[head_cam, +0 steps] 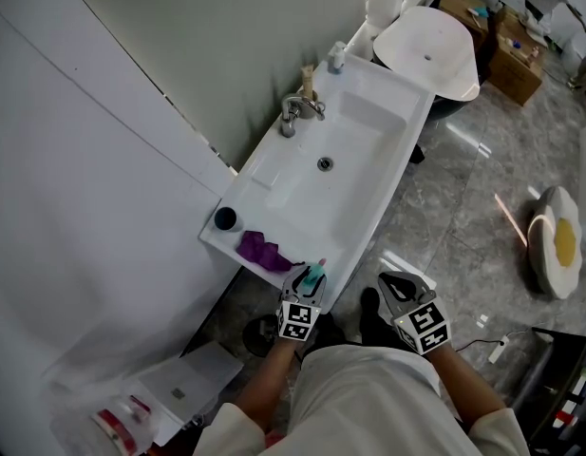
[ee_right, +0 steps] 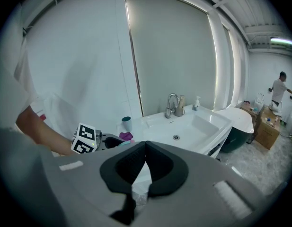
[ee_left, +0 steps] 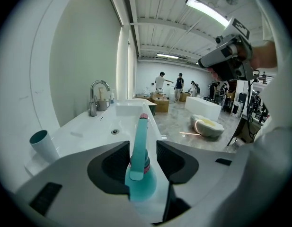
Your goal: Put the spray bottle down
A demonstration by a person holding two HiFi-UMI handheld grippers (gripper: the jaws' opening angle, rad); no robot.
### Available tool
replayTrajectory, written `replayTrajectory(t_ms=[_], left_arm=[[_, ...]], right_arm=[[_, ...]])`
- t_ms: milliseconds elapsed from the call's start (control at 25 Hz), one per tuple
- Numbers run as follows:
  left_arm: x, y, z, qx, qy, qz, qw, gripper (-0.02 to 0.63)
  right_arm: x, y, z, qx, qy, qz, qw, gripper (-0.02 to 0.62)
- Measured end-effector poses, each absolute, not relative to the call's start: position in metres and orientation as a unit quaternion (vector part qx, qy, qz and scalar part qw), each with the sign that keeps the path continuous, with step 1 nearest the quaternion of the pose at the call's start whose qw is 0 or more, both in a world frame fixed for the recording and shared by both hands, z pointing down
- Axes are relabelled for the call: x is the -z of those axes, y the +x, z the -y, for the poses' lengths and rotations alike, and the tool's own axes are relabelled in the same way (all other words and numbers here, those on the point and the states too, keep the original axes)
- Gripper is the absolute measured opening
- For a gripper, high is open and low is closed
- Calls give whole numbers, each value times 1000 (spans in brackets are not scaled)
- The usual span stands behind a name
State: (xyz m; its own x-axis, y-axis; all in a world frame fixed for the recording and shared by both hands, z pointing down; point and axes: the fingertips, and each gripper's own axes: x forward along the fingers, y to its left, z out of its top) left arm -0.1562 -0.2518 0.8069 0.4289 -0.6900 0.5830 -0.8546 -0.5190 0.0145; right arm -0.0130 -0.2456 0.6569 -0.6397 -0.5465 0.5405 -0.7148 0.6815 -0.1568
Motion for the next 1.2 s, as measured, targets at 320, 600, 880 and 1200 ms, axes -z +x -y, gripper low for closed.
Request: replayTrajectory(t_ms=[320,600,880,1200], left_arm=[[-794,-169,250,-256,815,492,166,199],[-764,-183,245,-237,802,521,170,201],[-726,-197,238,-179,781,567,190,185],[-681,-207,222,-144,749,622,177,141]], right_arm=[[-658,-9,244,-178,343,894,228,11],[-651,-15,254,-168,319,907,217,11],[-638,-19,264,-143,286,925,207,11],[-625,-25,274,-115,242,943,199,11]])
